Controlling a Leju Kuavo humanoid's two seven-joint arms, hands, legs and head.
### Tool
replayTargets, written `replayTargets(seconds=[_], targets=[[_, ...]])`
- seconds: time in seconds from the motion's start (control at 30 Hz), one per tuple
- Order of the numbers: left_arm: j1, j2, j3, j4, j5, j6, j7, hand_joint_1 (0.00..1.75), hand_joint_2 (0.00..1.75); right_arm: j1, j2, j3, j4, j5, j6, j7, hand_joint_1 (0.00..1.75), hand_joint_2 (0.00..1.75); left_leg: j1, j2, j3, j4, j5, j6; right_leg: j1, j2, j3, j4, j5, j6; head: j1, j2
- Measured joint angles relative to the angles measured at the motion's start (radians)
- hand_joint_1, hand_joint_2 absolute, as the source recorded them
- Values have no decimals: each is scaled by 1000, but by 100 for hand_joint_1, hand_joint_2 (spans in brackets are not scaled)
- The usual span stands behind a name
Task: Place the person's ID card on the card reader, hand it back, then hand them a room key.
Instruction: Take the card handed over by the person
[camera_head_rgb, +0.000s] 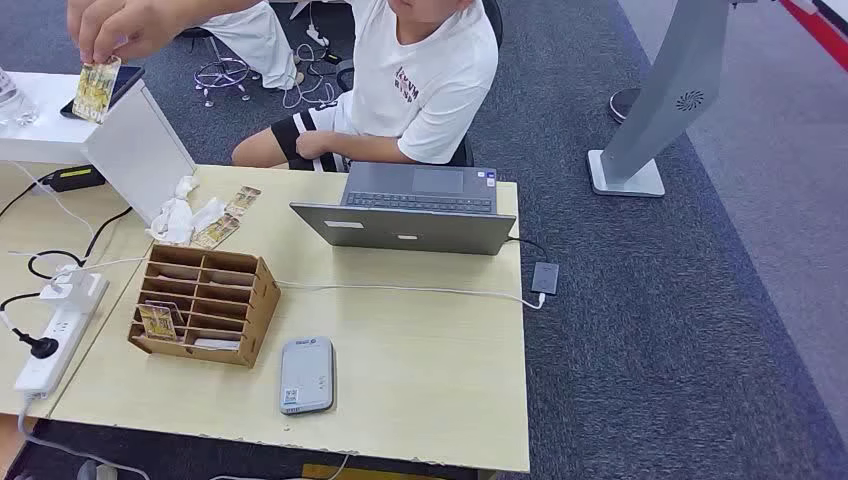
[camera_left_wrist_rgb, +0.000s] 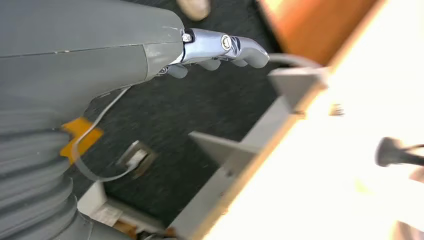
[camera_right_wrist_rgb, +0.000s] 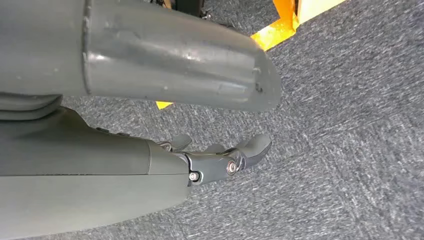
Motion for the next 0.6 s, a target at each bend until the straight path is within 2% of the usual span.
replayTargets(seconds=[0.07, 0.33, 0.6], targets=[[12, -4, -10, -32, 9, 14, -11, 0, 175, 0, 2, 0, 2, 0, -4, 0, 0, 0, 0, 0, 0, 0, 0, 0, 0, 0, 0, 0, 0, 0, 0, 0], [90, -30, -82, -302, 65, 96, -94, 0, 175, -5, 20, 0, 15, 1, -32, 4, 0, 0, 0, 0, 0, 0, 0, 0, 0, 0, 0, 0, 0, 0, 0, 0], [122, -54, -109, -578, 41, 124, -184, 0, 175, -13, 38, 4, 29, 26, -47, 10, 0, 0, 0, 0, 1, 0, 0, 0, 0, 0, -1, 0, 0, 0, 0, 0]])
